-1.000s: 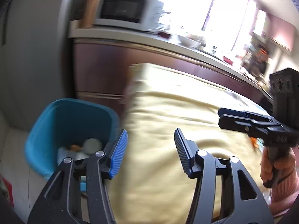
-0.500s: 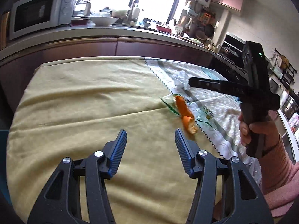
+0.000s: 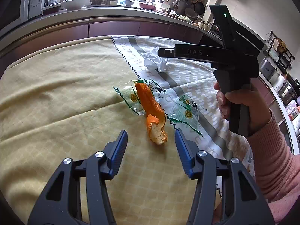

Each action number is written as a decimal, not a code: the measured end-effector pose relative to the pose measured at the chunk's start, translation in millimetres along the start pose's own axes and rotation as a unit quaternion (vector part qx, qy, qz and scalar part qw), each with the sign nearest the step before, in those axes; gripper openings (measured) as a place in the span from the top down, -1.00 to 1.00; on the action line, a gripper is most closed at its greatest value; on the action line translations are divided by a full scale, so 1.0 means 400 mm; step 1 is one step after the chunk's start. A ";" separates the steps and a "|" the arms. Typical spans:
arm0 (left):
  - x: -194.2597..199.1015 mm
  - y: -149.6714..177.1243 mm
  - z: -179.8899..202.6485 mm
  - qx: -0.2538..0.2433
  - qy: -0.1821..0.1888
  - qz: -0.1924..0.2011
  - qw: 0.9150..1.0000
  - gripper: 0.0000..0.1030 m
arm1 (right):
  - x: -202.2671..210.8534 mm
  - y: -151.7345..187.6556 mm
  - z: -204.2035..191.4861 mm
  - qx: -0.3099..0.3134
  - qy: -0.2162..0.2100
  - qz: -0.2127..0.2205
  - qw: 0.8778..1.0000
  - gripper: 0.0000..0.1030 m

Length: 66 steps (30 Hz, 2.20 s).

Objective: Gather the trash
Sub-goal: 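Grasp the white tissue with the right tool, then lower the left tool onto the green snack wrapper and grasp it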

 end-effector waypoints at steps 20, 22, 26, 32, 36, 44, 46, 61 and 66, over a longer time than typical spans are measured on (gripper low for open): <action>0.000 0.003 0.001 0.006 -0.006 0.000 1.000 0.78 | -0.029 0.020 0.005 0.007 -0.010 -0.017 1.000 0.76; 0.013 0.004 0.000 0.007 -0.006 0.006 1.000 0.79 | -0.013 0.022 0.012 -0.003 -0.022 -0.008 1.000 0.79; 0.050 0.012 -0.007 0.008 -0.001 0.023 1.000 0.80 | 0.028 0.025 0.024 -0.022 -0.043 0.013 0.999 0.81; 0.105 0.022 -0.033 0.018 0.002 0.042 0.999 0.82 | 0.098 0.024 0.026 -0.043 -0.082 0.044 0.995 0.81; 0.131 0.033 -0.050 0.022 0.005 0.048 0.999 0.83 | 0.137 0.026 0.008 -0.041 -0.098 0.059 0.993 0.81; 0.096 0.052 -0.059 0.013 0.004 0.026 1.000 0.06 | 0.168 0.048 -0.024 -0.043 -0.125 0.065 0.989 0.81; 0.080 0.054 -0.059 0.012 0.002 0.019 1.000 0.06 | 0.169 0.052 -0.032 -0.041 -0.130 0.064 0.989 0.81; 0.043 0.066 -0.070 0.024 -0.008 0.003 1.000 0.37 | 0.175 0.073 -0.051 -0.044 -0.144 0.061 0.987 0.81; 0.060 0.062 -0.066 0.031 -0.020 0.018 0.999 0.13 | 0.185 0.085 -0.035 -0.050 -0.142 0.065 0.986 0.81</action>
Point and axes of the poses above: each gripper's, at about its wrist camera, not at the fingertips, and x roughly against the way its jaws point, z to its right, y to its underside, the point moved 1 cm from there along -x, roughly the way its jaws point, and after that the axes turned 2 degrees about x, right-handed, at the moved point
